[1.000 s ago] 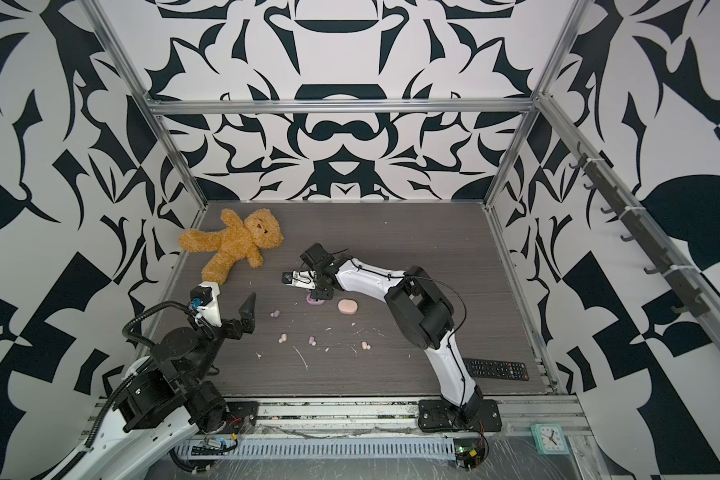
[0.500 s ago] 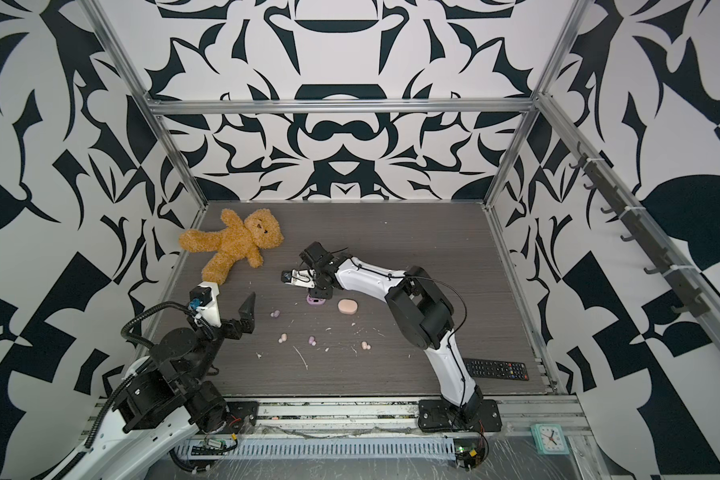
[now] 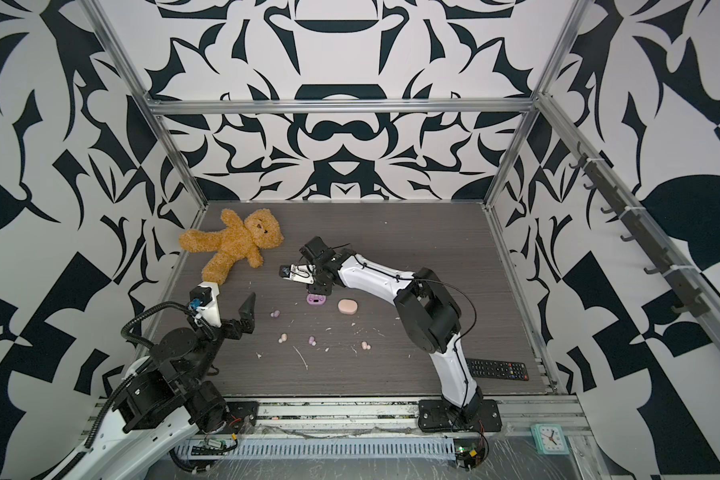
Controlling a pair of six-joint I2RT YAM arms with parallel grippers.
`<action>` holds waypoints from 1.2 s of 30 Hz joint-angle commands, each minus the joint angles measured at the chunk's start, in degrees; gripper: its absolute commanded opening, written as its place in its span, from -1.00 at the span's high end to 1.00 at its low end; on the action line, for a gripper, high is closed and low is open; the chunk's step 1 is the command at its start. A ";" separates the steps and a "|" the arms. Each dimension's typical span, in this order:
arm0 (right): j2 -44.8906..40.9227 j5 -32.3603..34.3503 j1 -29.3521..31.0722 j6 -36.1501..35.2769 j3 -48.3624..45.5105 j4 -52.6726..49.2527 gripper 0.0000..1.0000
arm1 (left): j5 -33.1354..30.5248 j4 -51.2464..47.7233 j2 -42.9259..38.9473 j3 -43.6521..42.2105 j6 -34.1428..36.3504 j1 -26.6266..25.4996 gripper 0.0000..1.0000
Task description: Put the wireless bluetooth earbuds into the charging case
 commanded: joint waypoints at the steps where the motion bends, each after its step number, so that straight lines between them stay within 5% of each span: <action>1: -5.82 -1.92 0.96 1.79 0.07 -0.52 0.32 | 0.28 0.22 0.06 -0.04 -0.76 0.19 -0.98; 9: -16.29 -6.75 1.82 9.65 -3.74 4.12 0.24 | 3.14 -1.28 1.86 1.27 -1.84 0.19 -0.98; 11: -20.17 -8.94 2.00 12.73 -6.36 6.73 -0.06 | 3.72 -2.89 3.48 2.90 -2.30 0.19 -0.98; 12: -22.31 -9.88 2.11 14.24 -8.11 8.38 -0.39 | 3.72 -4.54 4.83 4.37 -3.29 0.19 -0.98; 14: -26.15 -12.19 2.34 16.39 -10.70 9.89 -0.57 | 4.39 -7.87 8.04 7.45 -4.68 0.19 -0.98; 15: -28.11 -12.66 2.50 17.73 -12.04 11.10 -0.93 | 5.34 -9.55 9.96 9.07 -5.42 0.19 -0.98; 16: -29.98 -12.73 2.46 19.23 -13.21 12.03 -1.00 | 6.66 -11.38 11.94 10.88 -6.43 0.19 -0.98; 22: -39.36 -9.97 2.47 33.73 -21.36 20.62 -1.00 | 13.24 -23.53 23.07 22.62 -13.14 0.19 -0.98; 25: -43.03 -2.91 2.42 47.95 -25.99 24.20 -1.00 | 14.32 -29.76 27.42 28.00 -14.58 0.19 -0.98; 33: -43.36 -4.18 3.30 76.15 -28.35 15.55 -0.99 | 11.21 -35.41 29.45 27.08 -20.27 5.59 -0.99; 36: -42.16 6.89 9.58 80.35 -28.31 10.91 -1.00 | 12.05 -36.39 28.83 25.22 -22.26 10.51 -0.99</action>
